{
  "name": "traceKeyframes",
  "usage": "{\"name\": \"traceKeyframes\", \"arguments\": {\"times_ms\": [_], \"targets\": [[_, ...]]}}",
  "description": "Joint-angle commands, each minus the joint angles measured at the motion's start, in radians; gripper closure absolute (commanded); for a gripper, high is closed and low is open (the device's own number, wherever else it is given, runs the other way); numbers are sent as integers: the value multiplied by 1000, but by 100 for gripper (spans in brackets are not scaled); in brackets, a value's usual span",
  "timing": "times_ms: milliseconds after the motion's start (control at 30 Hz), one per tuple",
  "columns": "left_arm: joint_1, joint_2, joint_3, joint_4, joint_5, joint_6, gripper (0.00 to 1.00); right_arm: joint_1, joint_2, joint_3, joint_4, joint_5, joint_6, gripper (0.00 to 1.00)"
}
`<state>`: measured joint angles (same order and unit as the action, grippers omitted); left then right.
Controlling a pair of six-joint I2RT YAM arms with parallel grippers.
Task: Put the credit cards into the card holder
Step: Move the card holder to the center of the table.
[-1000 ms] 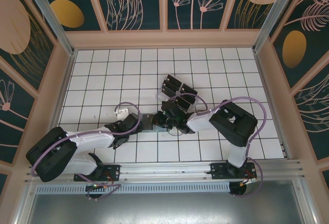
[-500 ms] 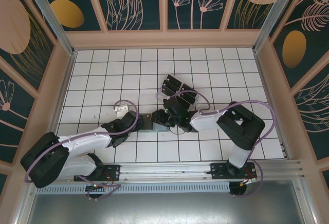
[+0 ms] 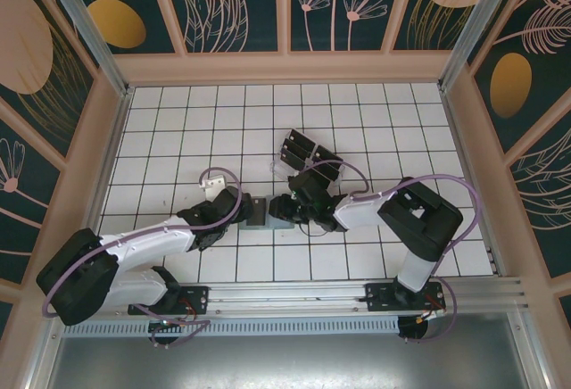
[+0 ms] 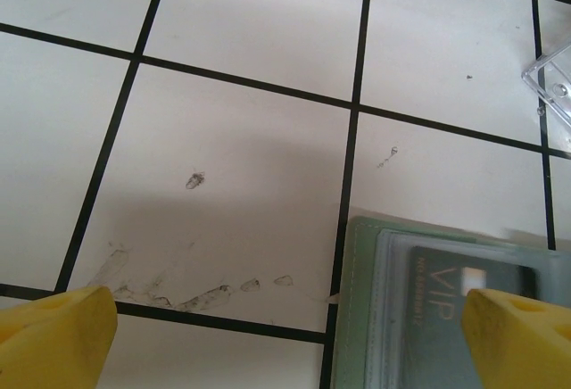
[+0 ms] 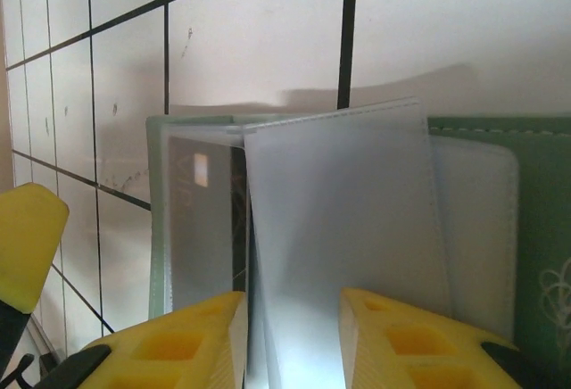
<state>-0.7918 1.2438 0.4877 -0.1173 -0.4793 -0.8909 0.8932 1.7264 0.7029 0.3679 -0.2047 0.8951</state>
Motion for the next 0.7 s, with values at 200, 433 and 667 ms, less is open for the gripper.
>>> {"name": "traceKeyframes", "arguments": {"times_ms": [200, 433, 667], "targets": [[3, 19, 26, -12, -5, 29, 1, -89, -98, -59, -213, 83, -134, 68], [3, 72, 32, 14, 10, 37, 1, -87, -152, 5, -216, 41, -173, 68], [3, 123, 20, 24, 0, 25, 2, -66, -92, 84, -190, 19, -189, 71]]}}
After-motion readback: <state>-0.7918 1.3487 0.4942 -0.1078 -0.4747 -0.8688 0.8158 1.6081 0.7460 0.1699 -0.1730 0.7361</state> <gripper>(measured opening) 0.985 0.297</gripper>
